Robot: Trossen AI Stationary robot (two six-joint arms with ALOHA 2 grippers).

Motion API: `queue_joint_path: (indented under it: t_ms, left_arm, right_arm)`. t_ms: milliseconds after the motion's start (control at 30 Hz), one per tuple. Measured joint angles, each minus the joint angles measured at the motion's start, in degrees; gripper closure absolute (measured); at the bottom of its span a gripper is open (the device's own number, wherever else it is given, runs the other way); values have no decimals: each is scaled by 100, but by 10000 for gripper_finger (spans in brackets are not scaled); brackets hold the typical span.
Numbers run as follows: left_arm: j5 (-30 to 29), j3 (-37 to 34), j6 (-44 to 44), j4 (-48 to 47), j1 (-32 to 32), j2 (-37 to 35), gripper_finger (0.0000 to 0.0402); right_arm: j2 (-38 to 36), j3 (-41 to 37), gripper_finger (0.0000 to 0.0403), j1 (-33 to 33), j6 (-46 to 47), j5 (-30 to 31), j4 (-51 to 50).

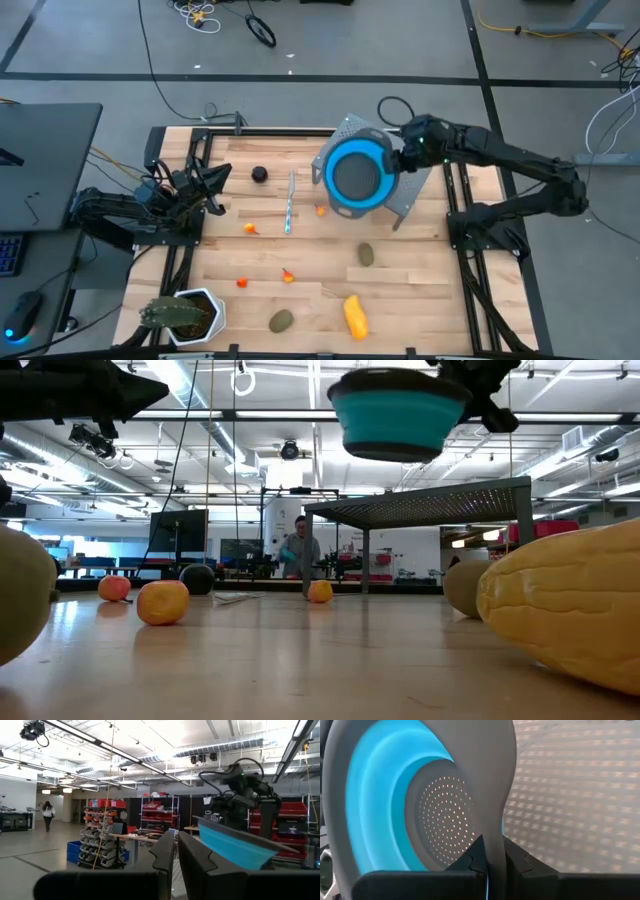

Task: Pick & Place Fruit
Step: Put the blue strainer bowl on the shelf

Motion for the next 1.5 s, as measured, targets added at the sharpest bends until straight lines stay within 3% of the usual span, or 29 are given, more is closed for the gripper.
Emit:
queue_joint_path:
  t_ms: [267, 667, 1100, 1500]
  left_arm:
    - [-22, 0, 73, -3, 0, 0, 370]
    - [-44, 0, 118, 16, 0, 0, 370]
    - [-46, 0, 149, 14, 0, 1, 370]
    - [-46, 0, 142, 16, 0, 1, 370]
  right_arm:
    - [-84, 0, 373, -1088, -486, -242, -1323]
    - [-273, 0, 373, -2080, -1308, -765, -1646]
    - [-275, -2, 373, -2293, -1522, -718, -2133]
    - [-278, -65, 373, -2289, -1592, -455, -1946]
